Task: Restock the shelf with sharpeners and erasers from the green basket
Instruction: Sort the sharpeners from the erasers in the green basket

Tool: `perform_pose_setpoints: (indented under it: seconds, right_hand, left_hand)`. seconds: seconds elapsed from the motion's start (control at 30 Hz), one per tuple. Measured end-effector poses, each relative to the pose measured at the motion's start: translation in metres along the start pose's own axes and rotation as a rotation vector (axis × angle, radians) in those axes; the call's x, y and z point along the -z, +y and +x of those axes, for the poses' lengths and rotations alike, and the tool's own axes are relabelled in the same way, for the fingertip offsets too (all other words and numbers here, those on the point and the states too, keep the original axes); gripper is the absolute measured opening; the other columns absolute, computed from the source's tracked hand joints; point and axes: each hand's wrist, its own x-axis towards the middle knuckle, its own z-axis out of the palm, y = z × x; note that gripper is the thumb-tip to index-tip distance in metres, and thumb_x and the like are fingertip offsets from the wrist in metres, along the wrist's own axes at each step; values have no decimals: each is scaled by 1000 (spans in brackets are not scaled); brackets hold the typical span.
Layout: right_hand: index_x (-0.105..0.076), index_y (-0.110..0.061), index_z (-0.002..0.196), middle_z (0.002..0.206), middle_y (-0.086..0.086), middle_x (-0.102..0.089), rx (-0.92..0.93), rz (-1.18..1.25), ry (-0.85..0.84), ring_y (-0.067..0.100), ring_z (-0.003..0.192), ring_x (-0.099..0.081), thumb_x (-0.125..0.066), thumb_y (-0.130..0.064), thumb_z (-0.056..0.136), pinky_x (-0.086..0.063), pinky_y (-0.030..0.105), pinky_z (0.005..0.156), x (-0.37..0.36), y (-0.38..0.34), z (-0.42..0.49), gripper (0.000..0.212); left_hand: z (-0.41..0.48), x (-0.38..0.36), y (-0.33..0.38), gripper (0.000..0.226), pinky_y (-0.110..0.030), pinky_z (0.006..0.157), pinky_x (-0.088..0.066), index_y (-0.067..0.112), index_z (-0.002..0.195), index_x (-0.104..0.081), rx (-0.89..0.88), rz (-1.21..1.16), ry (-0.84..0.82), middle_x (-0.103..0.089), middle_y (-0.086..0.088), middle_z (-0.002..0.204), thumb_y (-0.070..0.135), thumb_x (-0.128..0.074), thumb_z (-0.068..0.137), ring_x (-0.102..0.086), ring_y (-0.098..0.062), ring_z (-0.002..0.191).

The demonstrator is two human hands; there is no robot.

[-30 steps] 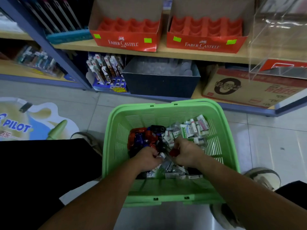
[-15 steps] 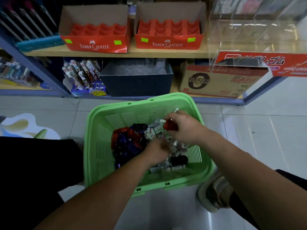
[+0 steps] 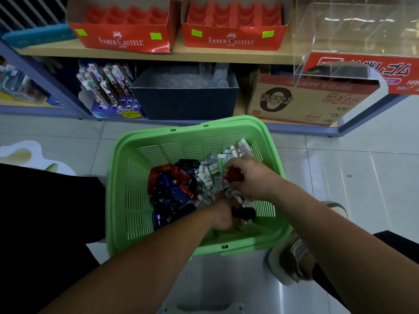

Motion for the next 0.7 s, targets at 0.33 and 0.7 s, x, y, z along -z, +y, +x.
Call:
perform_pose_setpoints:
  seconds: [0.33,0.7]
  right_hand:
    - [-61,-24,134,123,7,-64,-37,28,-16,25,103,-63,-80,-14,88,-57,37,92,-4,-2,9,51]
    - [-65,-21,124,118,5,-67,-28,-62,-185,23,103,-64,-78,-32,90,-52,31,83,-51,-48,32,38]
  left_hand:
    - [-28,28,-3,21,-11,68,-48,8,111,-68,159,-500,20,-61,6,93,3,-72,91,-61,-14,90]
    - [-88,118,-76,10,-35,81,-62,19,96,-68,426,-353,566,-74,-10,91,11,-70,91,-72,-29,84]
